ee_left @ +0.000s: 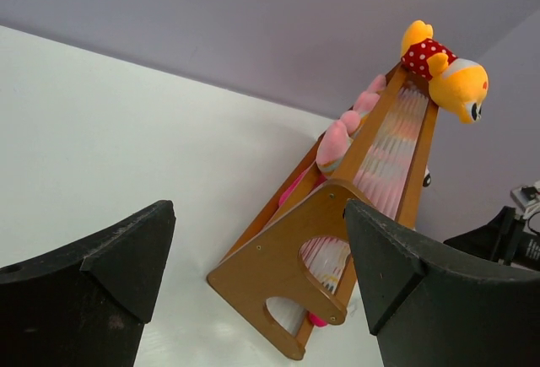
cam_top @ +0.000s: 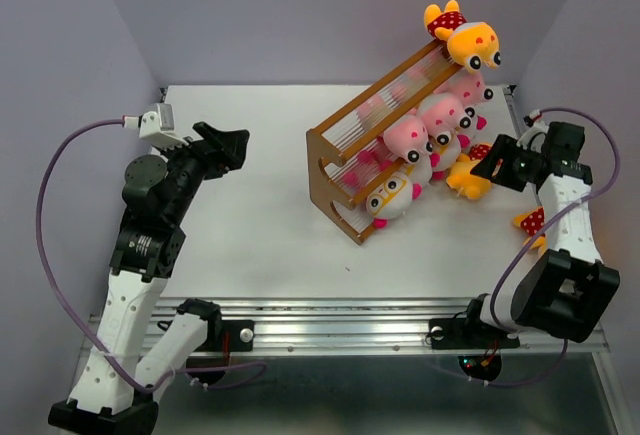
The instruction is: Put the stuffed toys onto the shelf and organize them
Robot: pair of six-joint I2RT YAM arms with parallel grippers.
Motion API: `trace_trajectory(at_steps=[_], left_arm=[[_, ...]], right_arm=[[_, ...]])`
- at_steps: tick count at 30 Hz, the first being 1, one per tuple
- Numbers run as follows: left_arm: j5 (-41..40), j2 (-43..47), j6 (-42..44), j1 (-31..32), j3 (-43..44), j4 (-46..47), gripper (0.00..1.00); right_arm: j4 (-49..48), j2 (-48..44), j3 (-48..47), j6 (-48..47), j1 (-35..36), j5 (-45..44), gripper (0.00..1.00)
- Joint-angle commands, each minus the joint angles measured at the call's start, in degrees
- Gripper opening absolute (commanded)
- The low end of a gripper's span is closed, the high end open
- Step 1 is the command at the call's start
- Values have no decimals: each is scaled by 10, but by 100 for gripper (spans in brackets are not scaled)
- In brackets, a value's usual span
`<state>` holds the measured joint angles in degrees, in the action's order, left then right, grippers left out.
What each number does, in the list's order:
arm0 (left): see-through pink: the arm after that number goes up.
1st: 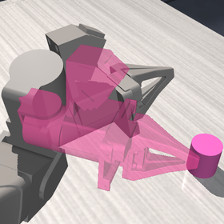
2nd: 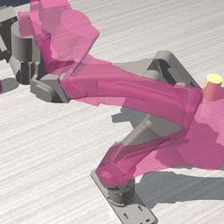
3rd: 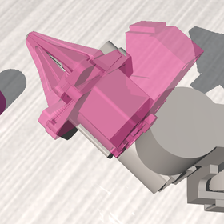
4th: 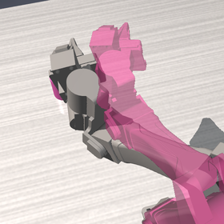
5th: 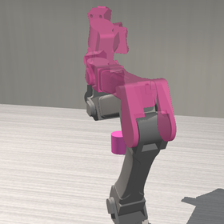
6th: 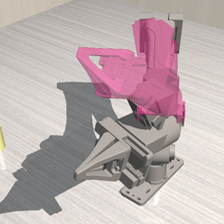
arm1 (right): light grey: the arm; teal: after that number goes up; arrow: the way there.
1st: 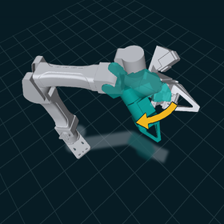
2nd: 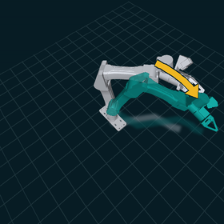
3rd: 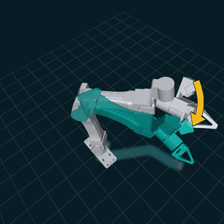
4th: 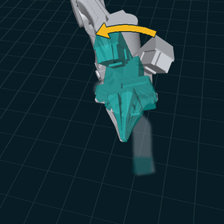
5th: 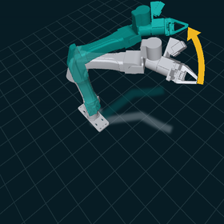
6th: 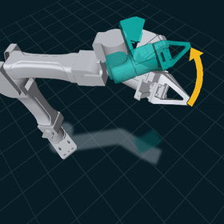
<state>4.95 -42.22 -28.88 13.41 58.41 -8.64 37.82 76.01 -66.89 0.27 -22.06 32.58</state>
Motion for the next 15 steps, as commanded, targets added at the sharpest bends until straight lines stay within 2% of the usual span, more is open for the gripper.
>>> trace_trajectory(at_steps=[1,2,3,15], left_arm=[[16,2,7,-2,-5,31,93],[18,3,4,-1,-10,32,93],[20,5,-5,-1,-16,33,93],[14,40,-51,-1,-56,28,93]], right_arm=[[-110,-42,45,162,-2,-89,71],[-119,-36,49,169,-2,-98,79],[-134,-32,54,182,-2,-101,81],[-206,128,38,229,-2,-171,79]])
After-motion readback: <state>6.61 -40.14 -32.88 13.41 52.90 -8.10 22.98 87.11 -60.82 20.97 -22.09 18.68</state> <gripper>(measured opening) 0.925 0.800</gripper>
